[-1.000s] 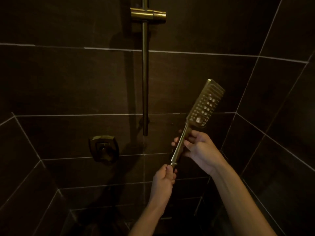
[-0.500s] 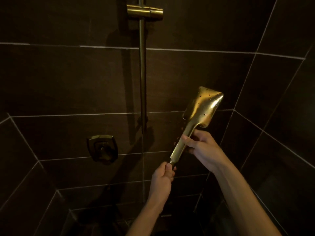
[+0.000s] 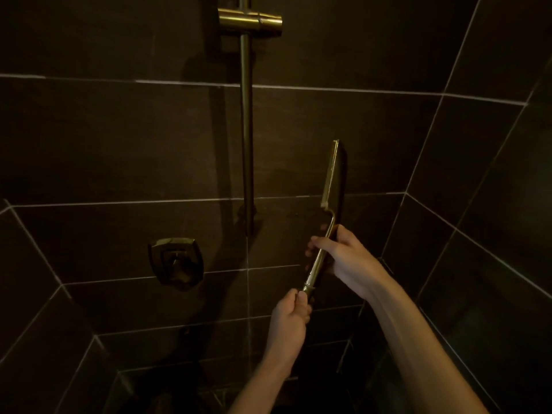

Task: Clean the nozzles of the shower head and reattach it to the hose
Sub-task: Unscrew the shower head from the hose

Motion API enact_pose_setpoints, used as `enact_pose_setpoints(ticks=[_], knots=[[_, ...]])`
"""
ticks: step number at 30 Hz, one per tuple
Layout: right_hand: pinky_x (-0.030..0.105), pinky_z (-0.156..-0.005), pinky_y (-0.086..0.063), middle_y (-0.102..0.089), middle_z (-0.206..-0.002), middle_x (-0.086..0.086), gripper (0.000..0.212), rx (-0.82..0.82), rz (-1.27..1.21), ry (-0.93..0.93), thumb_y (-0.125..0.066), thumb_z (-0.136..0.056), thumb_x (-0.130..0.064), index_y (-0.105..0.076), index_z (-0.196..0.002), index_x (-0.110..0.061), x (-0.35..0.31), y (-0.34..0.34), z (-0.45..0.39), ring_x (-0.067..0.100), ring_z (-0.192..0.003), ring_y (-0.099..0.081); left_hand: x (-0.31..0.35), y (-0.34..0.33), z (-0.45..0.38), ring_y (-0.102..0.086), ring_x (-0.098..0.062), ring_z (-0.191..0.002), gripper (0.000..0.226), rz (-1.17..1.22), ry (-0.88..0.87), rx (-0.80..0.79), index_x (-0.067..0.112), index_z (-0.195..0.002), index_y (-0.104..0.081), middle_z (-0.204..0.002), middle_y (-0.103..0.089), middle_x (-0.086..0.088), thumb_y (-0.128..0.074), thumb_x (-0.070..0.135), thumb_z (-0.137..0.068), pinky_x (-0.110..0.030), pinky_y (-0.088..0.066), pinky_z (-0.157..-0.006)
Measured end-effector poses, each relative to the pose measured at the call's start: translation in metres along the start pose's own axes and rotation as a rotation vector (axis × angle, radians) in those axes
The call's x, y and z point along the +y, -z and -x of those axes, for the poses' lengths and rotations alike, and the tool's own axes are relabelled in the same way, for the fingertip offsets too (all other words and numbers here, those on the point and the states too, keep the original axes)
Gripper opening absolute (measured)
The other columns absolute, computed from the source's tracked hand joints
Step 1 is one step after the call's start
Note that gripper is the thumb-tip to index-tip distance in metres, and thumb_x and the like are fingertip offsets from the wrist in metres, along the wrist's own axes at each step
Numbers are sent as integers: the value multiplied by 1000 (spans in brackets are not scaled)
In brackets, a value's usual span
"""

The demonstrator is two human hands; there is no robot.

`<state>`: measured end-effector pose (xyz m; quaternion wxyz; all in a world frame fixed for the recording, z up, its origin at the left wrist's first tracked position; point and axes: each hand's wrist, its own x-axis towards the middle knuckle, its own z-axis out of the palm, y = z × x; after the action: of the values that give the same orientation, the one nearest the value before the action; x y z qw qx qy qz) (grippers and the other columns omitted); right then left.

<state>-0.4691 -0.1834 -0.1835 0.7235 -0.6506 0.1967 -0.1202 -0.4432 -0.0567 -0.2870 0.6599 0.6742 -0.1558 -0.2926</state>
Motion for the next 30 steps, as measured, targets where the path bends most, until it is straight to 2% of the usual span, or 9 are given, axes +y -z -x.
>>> enact_pose_setpoints(ticks=[2, 4, 7, 11, 14, 17, 21, 25, 30], knots=[[50, -103, -46, -57, -121, 6, 21, -46, 139, -30, -62, -93, -20, -56, -111, -28, -8, 6, 4, 22, -112, -57, -2, 1, 1, -51, -7, -77, 31, 1, 13, 8, 13, -124, -54, -89, -55, 2, -36, 30, -105, -24, -42, -74], [50, -102, -47, -58, -125, 14, 29, -97, 144, -34, -62, -92, -15, -58, -121, -16, -11, 13, 6, 26, -114, -58, -4, 1, 1, -51, -7, -76, 30, -2, 11, 5, 15, -118, -58, -89, -56, 2, -35, 31, -105, -23, -42, -72], [50, -98, -51, -62, -122, 20, 29, -97, 49, 24, -56, -94, -2, -58, -122, -8, -10, 16, 8, 29, -111, -65, -3, 1, 2, -52, -6, -75, 30, 22, 5, 13, 16, -118, -58, -88, -57, 3, -35, 30, -105, -21, -42, -69], [47, -91, -53, -69, -108, 14, 43, -116, -186, 75, -52, -92, 5, -52, -128, -18, -4, 13, 3, 27, -106, -68, -2, 1, 1, -52, -5, -77, 32, 24, -8, 9, 15, -122, -56, -89, -55, 3, -35, 32, -105, -22, -43, -72], [40, -85, -54, -61, -112, 11, 57, -86, -219, 88, -72, -78, -7, -52, -130, -21, 1, 7, 1, 25, -102, -65, -1, 0, -2, -52, -6, -81, 39, -1, 1, 15, 9, -137, -47, -92, -55, 3, -36, 30, -105, -23, -44, -75], [32, -78, -58, -60, -115, 10, 45, 22, -183, 104, -69, -85, -12, -53, -126, -23, 4, 2, -1, 21, -97, -66, 1, -3, -1, -58, -16, -89, 43, -15, 6, 23, 10, -142, -43, -98, -56, -9, -37, 30, -105, -31, -47, -85], [38, -99, -46, -62, -120, -5, 36, -10, 97, 83, -70, -83, -33, -56, -116, -31, -1, 15, 0, 13, -110, -61, 0, 0, -3, -59, -29, -105, 44, 2, -8, 31, 5, -141, -43, -115, -59, -21, -36, 29, -105, -43, -45, -103], [30, -80, -55, -71, -103, -8, 28, -72, 114, 132, -72, -83, -24, -64, -110, -21, -5, 24, 1, 9, -99, -69, 0, 2, -3, -56, -8, -84, 38, 23, -8, 8, 11, -136, -50, -97, -59, 1, -37, 29, -105, -28, -45, -82], [39, -84, -58, -66, -108, 14, 31, -55, -192, 126, -58, -92, -3, -58, -123, -11, 5, 25, -2, 28, -103, -70, 3, -1, -3, -53, -5, -80, 32, 3, -17, -8, 14, -128, -54, -94, -57, 4, -37, 29, -105, -21, -42, -72]])
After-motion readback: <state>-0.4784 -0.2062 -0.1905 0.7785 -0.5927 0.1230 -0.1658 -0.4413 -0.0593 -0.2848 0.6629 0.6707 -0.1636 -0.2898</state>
